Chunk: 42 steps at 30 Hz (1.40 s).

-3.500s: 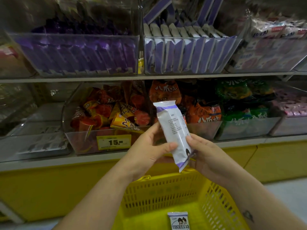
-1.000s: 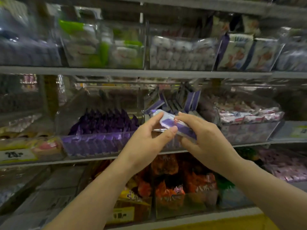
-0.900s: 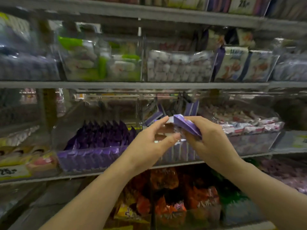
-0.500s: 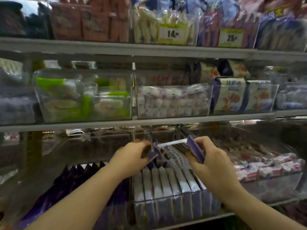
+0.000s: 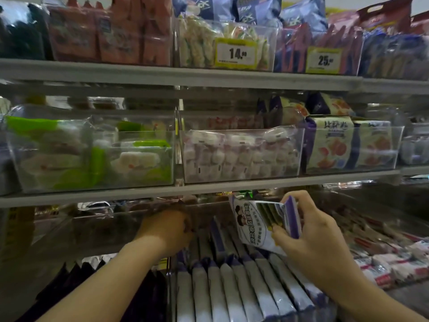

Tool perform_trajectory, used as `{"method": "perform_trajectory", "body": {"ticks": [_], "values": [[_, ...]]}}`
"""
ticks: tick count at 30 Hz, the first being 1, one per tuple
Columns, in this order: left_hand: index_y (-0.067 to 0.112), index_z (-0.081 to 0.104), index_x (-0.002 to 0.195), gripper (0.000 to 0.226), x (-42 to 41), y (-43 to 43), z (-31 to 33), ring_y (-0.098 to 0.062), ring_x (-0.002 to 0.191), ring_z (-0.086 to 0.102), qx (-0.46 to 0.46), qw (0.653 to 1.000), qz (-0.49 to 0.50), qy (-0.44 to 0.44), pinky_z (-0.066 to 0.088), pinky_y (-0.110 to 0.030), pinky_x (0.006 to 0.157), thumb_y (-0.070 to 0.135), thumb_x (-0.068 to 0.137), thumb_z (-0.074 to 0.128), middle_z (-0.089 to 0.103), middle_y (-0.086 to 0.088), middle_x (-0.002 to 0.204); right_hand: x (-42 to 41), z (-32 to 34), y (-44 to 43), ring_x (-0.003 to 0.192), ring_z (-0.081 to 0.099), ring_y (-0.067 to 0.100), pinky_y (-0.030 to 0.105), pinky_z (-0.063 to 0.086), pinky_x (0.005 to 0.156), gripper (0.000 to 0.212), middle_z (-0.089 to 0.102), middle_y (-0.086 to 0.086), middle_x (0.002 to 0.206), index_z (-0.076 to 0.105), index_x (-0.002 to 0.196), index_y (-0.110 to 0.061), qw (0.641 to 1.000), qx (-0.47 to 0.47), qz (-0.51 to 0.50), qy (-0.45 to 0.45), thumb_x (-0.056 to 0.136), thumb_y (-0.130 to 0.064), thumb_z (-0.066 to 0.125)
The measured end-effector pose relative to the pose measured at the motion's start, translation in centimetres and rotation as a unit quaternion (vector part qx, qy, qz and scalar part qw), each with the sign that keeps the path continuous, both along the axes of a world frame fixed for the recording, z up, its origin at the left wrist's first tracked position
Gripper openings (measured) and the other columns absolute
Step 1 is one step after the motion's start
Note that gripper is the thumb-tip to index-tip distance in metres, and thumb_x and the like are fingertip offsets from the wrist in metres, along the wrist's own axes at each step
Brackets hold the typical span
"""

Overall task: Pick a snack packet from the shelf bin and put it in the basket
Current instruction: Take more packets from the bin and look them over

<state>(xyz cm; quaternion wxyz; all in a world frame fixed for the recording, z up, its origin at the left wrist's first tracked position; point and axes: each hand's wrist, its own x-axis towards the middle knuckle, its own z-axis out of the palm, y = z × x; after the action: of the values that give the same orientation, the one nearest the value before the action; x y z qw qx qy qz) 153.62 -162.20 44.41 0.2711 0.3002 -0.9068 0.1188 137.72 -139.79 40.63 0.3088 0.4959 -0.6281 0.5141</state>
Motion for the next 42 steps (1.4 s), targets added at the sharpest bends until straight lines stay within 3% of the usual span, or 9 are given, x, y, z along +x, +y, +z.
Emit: {"method": "perform_trajectory", "body": {"ticks": [3,7,12,18,22,29,33,38,42], "values": [[0.031,0.065,0.090,0.013,0.1,-0.4,-0.3,-0.014,0.087,0.063,0.013,1.000,-0.009,0.000,0.054,-0.031,0.079,0.036,0.086,0.054,0.067,0.011,0.097,0.4,0.0,-0.6,0.044,0.046,0.011,0.027,0.045,0.045,0.038,0.051,-0.004,0.056,0.043,0.088,-0.032,0.999,-0.023,0.033,-0.009,0.072,-0.027,0.077],[0.030,0.062,0.094,0.010,-0.3,-0.6,-0.5,-0.015,0.093,0.062,0.006,1.000,-0.016,0.014,0.053,-0.033,0.084,0.035,0.088,0.055,0.066,0.009,0.104,1.5,-0.2,-3.3,0.051,0.052,0.002,0.013,0.038,0.044,0.039,0.057,-0.022,0.074,0.043,0.086,-0.036,0.996,-0.008,0.092,-0.018,0.072,-0.024,0.078],[0.034,0.061,0.109,0.020,-0.4,-0.9,-0.9,-0.012,0.100,0.060,0.045,0.998,-0.033,0.033,0.052,-0.035,0.087,0.036,0.090,0.052,0.062,0.015,0.116,2.9,-0.7,-8.0,0.079,0.060,0.007,0.032,0.056,0.069,0.035,0.057,-0.014,0.086,0.040,0.086,-0.038,0.997,0.051,0.058,-0.010,0.072,-0.027,0.071],[0.040,0.063,0.111,0.026,-0.4,-0.6,-1.0,-0.020,0.115,0.057,0.041,0.998,-0.026,0.030,0.049,-0.037,0.093,0.035,0.089,0.052,0.050,0.014,0.138,4.5,0.5,-10.7,0.078,0.064,0.024,0.039,0.054,0.065,0.036,0.055,-0.006,0.096,0.034,0.095,-0.031,0.995,0.056,0.000,0.078,0.077,-0.026,0.064],[0.040,0.062,0.113,0.026,-0.5,-0.7,-1.2,-0.021,0.111,0.059,0.044,0.997,-0.030,0.051,0.050,-0.036,0.091,0.033,0.090,0.051,0.056,0.010,0.132,4.6,0.4,-11.2,0.075,0.064,0.028,0.037,0.049,0.058,0.035,0.055,-0.002,0.098,0.036,0.099,-0.027,0.990,0.059,-0.036,0.126,0.077,-0.027,0.064],[0.037,0.062,0.112,0.027,-0.2,-0.6,-1.3,-0.021,0.100,0.063,0.064,0.994,-0.042,0.080,0.050,-0.031,0.080,0.032,0.088,0.051,0.066,0.006,0.117,4.0,0.7,-14.5,0.100,0.064,0.033,0.039,0.051,0.075,0.048,0.053,0.002,0.129,0.037,0.128,-0.025,0.975,0.148,-0.086,0.141,0.086,-0.034,0.057],[0.035,0.063,0.107,0.022,-0.3,-0.8,-1.4,-0.021,0.098,0.063,0.045,0.994,-0.047,0.086,0.043,-0.027,0.071,0.036,0.088,0.053,0.065,0.006,0.114,2.3,1.1,-15.2,0.103,0.064,0.026,0.033,0.049,0.082,0.051,0.066,0.000,0.111,0.041,0.129,-0.027,0.977,0.181,-0.063,0.095,0.085,-0.046,0.058],[0.038,0.061,0.100,0.013,-0.1,-1.1,-1.5,-0.009,0.081,0.051,0.044,0.992,-0.076,0.093,0.032,-0.021,0.058,0.039,0.089,0.054,0.065,0.011,0.110,0.9,2.1,-14.2,0.119,0.055,0.013,0.033,0.045,0.100,0.053,0.058,-0.007,0.130,0.049,0.132,-0.032,0.943,0.292,0.124,0.104,0.082,-0.039,0.064],[0.045,0.048,0.122,0.037,-0.3,-0.8,-1.2,-0.021,0.112,0.056,-0.010,0.996,-0.072,0.059,0.043,-0.034,0.089,0.034,0.087,0.057,0.058,0.005,0.128,-0.3,2.5,-12.9,0.084,0.049,-0.009,0.011,0.040,0.079,0.051,0.054,-0.022,0.105,0.047,0.135,-0.033,0.934,0.318,0.109,0.119,0.088,-0.023,0.062]]}}
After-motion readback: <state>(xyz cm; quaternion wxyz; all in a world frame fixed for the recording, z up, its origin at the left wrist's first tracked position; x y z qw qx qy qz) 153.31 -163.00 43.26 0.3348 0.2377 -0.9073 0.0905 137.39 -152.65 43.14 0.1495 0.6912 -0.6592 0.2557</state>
